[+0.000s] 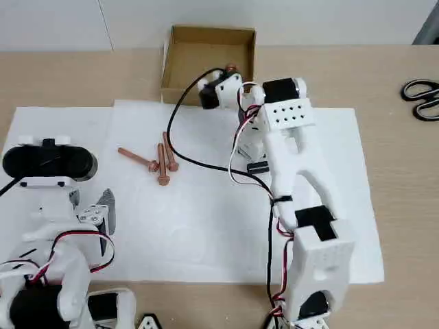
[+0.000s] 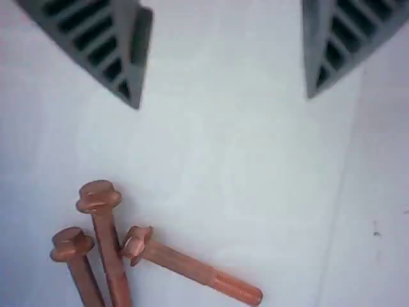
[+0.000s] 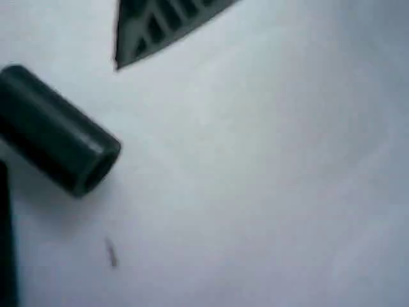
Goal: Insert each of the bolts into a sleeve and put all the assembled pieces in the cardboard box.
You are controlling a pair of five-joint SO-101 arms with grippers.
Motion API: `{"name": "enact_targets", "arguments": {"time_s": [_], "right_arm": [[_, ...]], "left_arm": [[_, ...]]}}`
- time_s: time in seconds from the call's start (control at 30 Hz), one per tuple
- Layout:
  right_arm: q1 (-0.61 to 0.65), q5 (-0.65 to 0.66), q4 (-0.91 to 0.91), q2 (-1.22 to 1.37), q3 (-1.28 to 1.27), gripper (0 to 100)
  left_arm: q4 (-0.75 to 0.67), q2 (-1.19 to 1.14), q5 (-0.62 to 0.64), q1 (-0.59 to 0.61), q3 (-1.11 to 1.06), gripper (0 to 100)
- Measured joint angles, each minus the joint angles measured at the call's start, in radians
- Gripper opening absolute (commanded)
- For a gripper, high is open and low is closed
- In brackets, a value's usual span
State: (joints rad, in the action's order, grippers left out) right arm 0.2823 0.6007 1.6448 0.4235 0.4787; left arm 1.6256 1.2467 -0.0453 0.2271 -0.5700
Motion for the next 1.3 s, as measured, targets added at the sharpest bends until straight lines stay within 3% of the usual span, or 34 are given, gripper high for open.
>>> {"name": "enact_targets", "arguments": {"time_s": [1.13,1.3], "right_arm": [[0.040,0.091,-0.233,0.264,0.011,20.3],[0.038,0.091,-0.241,0.290,0.025,7.9]], "left_arm": [[0.000,0.000,0.000,0.000,0.000,16],[0.000,0.000,0.000,0.000,0.000,16]]}}
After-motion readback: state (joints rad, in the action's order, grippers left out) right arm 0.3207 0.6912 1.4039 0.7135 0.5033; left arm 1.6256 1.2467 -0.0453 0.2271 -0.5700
